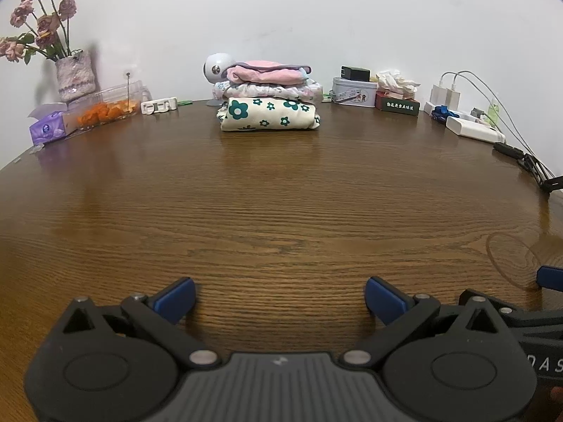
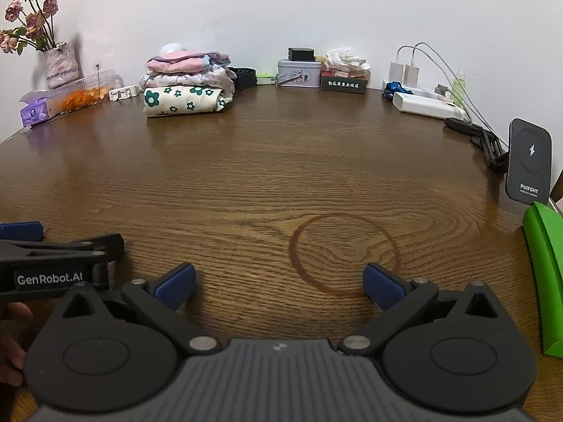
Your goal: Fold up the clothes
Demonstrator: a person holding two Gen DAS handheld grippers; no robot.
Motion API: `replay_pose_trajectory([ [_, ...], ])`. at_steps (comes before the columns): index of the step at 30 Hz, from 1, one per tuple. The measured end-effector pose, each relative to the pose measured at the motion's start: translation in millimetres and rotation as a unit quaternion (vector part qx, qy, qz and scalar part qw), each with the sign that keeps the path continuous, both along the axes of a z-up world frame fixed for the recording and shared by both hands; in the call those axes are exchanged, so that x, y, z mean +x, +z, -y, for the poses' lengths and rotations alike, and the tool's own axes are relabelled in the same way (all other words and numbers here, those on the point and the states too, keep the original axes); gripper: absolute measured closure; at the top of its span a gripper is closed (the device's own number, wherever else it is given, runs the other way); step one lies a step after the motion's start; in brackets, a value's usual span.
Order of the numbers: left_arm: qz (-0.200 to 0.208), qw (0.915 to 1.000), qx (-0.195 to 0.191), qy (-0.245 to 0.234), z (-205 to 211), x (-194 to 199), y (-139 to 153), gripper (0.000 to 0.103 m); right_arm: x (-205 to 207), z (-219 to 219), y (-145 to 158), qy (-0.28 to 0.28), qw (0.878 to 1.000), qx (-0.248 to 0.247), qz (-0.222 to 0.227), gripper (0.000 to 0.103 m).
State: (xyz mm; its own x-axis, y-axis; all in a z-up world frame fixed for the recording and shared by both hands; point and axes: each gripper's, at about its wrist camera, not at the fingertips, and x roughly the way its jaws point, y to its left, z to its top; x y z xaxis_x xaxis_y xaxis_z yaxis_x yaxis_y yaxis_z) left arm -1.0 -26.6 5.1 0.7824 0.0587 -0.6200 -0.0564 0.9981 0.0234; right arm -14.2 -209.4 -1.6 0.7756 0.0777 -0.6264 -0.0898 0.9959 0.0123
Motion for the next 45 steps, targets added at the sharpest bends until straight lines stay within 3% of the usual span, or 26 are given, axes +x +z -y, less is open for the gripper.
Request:
replay_pose_trajectory([
  [6, 0.0, 1.0, 0.001, -0.004, 0.3, -0.2, -0.2, 0.0, -2.6, -1.2, -0.4, -0.03, 1.0, 0.002, 0.001, 0.001],
  [45, -0.001, 1.0, -0.002, -0.003, 1.7, -0.7, -0.4, 0.0, -0.2, -2.8, -1.7, -0.044, 0.999, 0.002, 0.002, 0.001],
])
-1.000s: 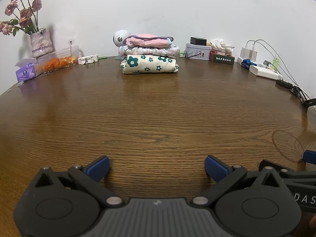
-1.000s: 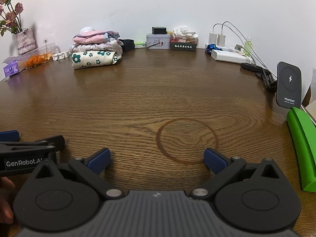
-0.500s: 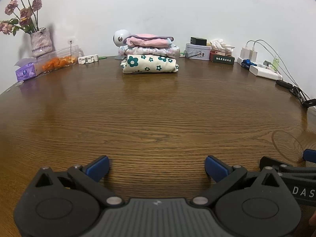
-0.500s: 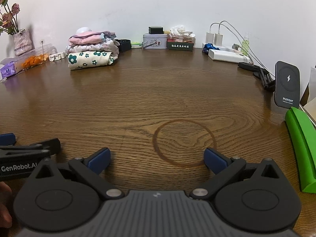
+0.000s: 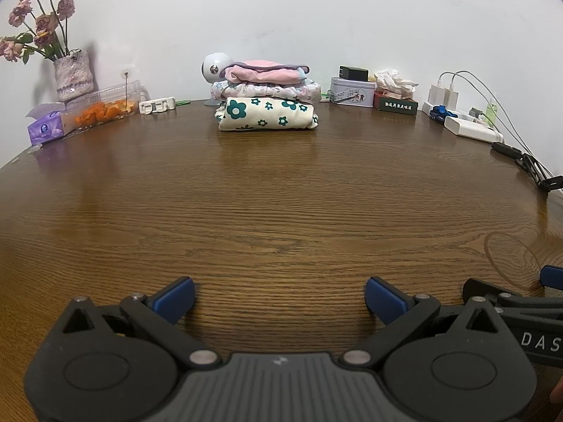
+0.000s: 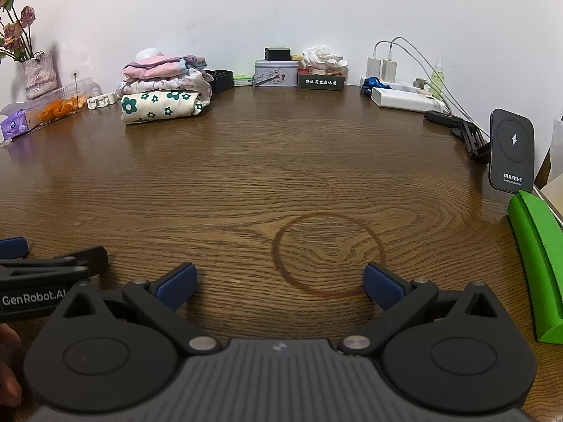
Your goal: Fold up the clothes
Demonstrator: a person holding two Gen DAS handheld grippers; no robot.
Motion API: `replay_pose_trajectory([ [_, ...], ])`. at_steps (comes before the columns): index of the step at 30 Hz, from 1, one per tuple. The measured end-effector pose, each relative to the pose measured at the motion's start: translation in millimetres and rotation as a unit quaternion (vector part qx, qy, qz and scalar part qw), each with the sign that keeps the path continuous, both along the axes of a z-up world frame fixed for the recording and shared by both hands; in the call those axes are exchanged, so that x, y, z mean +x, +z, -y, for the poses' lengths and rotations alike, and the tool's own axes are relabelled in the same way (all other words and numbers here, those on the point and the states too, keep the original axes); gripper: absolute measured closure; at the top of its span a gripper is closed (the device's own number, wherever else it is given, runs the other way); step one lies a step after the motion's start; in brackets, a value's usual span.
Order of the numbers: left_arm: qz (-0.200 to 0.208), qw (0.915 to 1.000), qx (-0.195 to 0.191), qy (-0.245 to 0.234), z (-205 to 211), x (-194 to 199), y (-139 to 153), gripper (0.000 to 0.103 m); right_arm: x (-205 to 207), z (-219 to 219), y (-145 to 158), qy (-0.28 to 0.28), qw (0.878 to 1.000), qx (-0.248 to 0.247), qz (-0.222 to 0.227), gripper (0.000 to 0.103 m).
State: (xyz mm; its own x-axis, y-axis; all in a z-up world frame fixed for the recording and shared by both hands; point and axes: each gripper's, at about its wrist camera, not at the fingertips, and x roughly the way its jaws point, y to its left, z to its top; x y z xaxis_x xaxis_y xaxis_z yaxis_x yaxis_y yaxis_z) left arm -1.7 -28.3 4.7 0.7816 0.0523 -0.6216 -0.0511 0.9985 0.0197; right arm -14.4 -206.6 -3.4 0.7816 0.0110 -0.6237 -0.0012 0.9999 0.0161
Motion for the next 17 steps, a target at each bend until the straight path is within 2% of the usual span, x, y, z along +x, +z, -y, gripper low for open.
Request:
replay_pose_trajectory([
  [17, 0.0, 1.0, 0.0, 0.003, 2.7, -1.4, 0.3, 0.0, -0.9, -2.3, 0.0, -0.003, 1.0, 0.0, 0.0, 0.001],
])
